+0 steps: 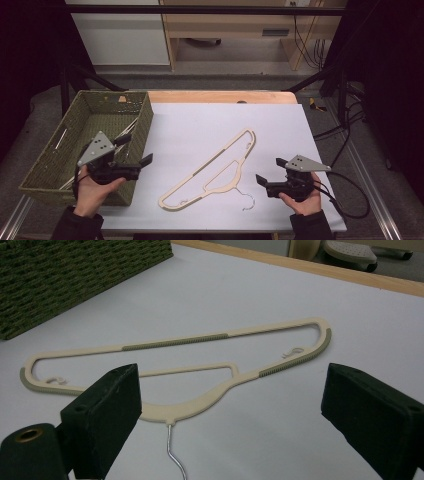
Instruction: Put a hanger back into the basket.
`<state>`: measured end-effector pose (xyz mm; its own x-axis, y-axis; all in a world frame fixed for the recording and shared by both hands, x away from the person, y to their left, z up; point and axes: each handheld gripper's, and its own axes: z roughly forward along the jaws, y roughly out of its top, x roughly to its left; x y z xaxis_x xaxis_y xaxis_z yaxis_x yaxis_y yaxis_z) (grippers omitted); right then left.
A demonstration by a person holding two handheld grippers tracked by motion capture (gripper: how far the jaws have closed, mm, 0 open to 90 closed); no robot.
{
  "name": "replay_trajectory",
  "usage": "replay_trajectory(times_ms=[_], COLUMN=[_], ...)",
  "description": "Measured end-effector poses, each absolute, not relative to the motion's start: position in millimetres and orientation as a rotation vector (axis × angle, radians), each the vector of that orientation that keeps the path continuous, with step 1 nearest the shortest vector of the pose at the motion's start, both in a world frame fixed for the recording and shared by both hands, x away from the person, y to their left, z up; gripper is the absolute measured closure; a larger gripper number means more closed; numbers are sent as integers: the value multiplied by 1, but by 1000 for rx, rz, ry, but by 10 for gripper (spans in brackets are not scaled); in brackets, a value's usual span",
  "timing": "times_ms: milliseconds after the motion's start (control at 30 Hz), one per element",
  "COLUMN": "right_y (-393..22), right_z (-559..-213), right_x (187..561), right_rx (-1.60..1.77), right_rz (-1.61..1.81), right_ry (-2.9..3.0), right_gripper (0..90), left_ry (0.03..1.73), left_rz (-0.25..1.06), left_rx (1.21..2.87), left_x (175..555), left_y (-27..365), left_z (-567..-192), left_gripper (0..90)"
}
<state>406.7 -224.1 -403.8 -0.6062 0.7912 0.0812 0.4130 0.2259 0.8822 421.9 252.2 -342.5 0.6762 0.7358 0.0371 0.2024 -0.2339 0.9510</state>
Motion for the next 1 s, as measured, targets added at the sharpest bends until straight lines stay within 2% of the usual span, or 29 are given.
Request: replay_trajectory(times_ms=[300,633,933,1000], right_y=[-220,-213,-201,-197], right_z=[-407,-412,-420,-423], right_x=[407,407,408,409], right_rx=[1100,1105,1101,1098], right_rz=[1332,1318,1303,1290], right_ry=[2148,2172,2221,2243], right_gripper=[108,124,161,163], left_ry=[699,720,755,754], left_rz=[542,490,473,444], left_rx=[1849,1866,1893,1909], left_x=[417,417,418,419], left_y=[205,187,178,178], left_z=[-372,-397,-415,-418], left_gripper=[57,54,100,155])
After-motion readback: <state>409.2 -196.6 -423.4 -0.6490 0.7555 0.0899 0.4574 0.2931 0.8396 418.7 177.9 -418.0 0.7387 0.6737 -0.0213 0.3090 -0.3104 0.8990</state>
